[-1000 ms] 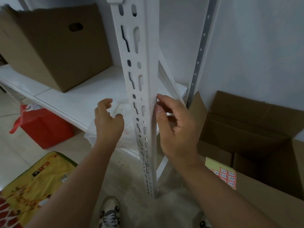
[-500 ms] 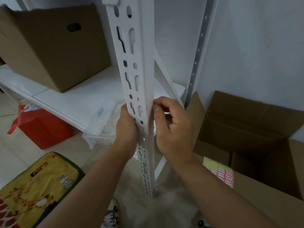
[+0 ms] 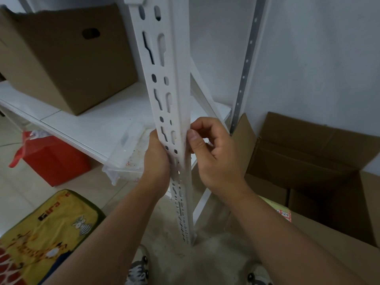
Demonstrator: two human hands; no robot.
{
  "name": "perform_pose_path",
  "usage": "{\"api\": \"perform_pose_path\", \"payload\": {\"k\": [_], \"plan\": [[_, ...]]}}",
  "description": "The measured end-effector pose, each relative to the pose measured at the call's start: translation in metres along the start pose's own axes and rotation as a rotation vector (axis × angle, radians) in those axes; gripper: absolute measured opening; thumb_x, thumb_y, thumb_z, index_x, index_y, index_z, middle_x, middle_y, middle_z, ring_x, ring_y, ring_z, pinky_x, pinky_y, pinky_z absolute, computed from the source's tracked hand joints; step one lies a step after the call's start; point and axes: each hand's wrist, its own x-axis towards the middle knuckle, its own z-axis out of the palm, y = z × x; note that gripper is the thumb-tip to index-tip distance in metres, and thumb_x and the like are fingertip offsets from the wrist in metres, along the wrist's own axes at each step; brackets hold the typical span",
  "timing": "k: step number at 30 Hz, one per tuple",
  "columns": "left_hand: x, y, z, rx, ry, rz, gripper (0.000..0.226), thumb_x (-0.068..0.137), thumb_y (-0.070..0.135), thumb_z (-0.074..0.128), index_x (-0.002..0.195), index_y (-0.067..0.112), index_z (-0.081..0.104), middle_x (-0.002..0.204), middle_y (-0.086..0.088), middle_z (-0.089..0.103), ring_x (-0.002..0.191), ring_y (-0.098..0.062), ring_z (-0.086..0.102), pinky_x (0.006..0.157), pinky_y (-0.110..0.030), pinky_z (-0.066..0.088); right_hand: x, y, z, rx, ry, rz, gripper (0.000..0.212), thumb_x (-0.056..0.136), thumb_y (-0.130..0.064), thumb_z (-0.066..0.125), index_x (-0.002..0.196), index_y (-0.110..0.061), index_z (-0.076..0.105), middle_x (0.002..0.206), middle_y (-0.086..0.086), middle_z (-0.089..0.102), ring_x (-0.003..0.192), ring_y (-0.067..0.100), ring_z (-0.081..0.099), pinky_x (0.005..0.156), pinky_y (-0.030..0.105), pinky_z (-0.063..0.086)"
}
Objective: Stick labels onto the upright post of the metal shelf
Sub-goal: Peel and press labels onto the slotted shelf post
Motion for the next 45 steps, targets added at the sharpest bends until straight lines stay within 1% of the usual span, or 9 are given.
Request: {"api": "perform_pose_path", "payload": {"k": [6, 11, 18, 21, 23, 27, 32, 37, 45], "plan": [[0.0, 0.001, 0.0, 0.005, 0.003, 0.003, 0.051, 0.101, 0.037, 0.026, 0.101, 0.002, 0.063, 0.095, -0.024, 0.067, 0.095, -0.039, 0.066, 0.093, -0.057, 0.051, 0.007, -0.003, 0.002, 0.024, 0.008, 0.004, 0.017, 0.096, -0.016, 0.053, 0.091, -0.033, 0.054, 0.088, -0.017, 0.06, 0.088, 0.013, 0.061, 0.076, 0.042, 0.056], [0.002, -0.001, 0.001, 0.008, 0.008, -0.014, 0.05, 0.1, 0.037, 0.026, 0.097, 0.005, 0.064, 0.085, -0.013, 0.067, 0.093, -0.041, 0.066, 0.093, -0.058, 0.05, 0.004, -0.002, 0.004, -0.068, -0.007, -0.079, 0.009, 0.096, -0.017, 0.048, 0.092, -0.024, 0.053, 0.086, -0.015, 0.056, 0.084, 0.011, 0.057, 0.07, 0.038, 0.055], [0.001, -0.001, 0.002, 0.0, 0.016, -0.002, 0.049, 0.1, 0.037, 0.027, 0.094, 0.005, 0.064, 0.086, -0.021, 0.067, 0.087, -0.038, 0.067, 0.093, -0.057, 0.051, 0.004, -0.004, 0.005, 0.019, 0.011, 0.025, 0.016, 0.098, -0.018, 0.05, 0.092, -0.032, 0.051, 0.088, -0.015, 0.058, 0.088, 0.01, 0.06, 0.076, 0.036, 0.057], [0.001, -0.001, 0.002, -0.001, 0.015, -0.022, 0.045, 0.098, 0.038, 0.028, 0.085, 0.014, 0.064, 0.076, -0.008, 0.067, 0.079, -0.028, 0.066, 0.092, -0.054, 0.051, 0.002, -0.003, 0.009, -0.043, 0.046, -0.028, 0.011, 0.098, -0.018, 0.049, 0.09, -0.025, 0.052, 0.083, -0.014, 0.056, 0.083, 0.006, 0.058, 0.071, 0.027, 0.055], [0.001, -0.003, 0.002, -0.001, 0.01, -0.03, 0.047, 0.097, 0.039, 0.028, 0.091, 0.011, 0.065, 0.081, -0.009, 0.068, 0.087, -0.033, 0.068, 0.094, -0.055, 0.051, 0.0, -0.002, 0.009, -0.057, 0.06, -0.041, 0.007, 0.097, -0.019, 0.049, 0.092, -0.022, 0.052, 0.084, -0.016, 0.055, 0.082, 0.003, 0.057, 0.07, 0.021, 0.053], [0.002, -0.004, 0.0, 0.007, 0.018, -0.022, 0.05, 0.098, 0.04, 0.028, 0.101, 0.005, 0.063, 0.092, -0.016, 0.071, 0.096, -0.038, 0.067, 0.093, -0.056, 0.051, -0.001, -0.003, 0.009, 0.017, 0.075, 0.031, 0.005, 0.097, -0.018, 0.052, 0.097, -0.023, 0.054, 0.09, -0.016, 0.059, 0.089, 0.008, 0.061, 0.075, 0.032, 0.057], [0.002, -0.003, 0.002, -0.016, 0.037, -0.058, 0.046, 0.098, 0.038, 0.028, 0.09, 0.013, 0.066, 0.08, -0.008, 0.07, 0.087, -0.032, 0.068, 0.094, -0.052, 0.051, 0.0, -0.002, 0.013, -0.106, 0.118, -0.07, 0.006, 0.097, -0.019, 0.049, 0.095, -0.019, 0.054, 0.085, -0.016, 0.056, 0.082, 0.009, 0.059, 0.071, 0.031, 0.055], [0.002, -0.003, 0.002, -0.017, 0.043, -0.048, 0.048, 0.099, 0.038, 0.027, 0.098, 0.008, 0.065, 0.085, -0.013, 0.069, 0.092, -0.036, 0.067, 0.095, -0.054, 0.05, 0.002, -0.001, 0.008, -0.072, 0.07, -0.027, 0.009, 0.097, -0.016, 0.049, 0.092, -0.022, 0.053, 0.082, -0.013, 0.057, 0.079, 0.013, 0.06, 0.07, 0.039, 0.055], [0.0, -0.004, 0.002, -0.021, 0.035, -0.017, 0.051, 0.1, 0.037, 0.026, 0.07, 0.021, 0.064, 0.068, -0.003, 0.064, 0.074, -0.024, 0.063, 0.09, -0.052, 0.05, 0.006, -0.004, -0.003, 0.195, 0.007, 0.188, 0.012, 0.095, -0.011, 0.055, 0.094, -0.004, 0.065, 0.089, 0.011, 0.067, 0.084, 0.031, 0.063, 0.076, 0.052, 0.055]]}}
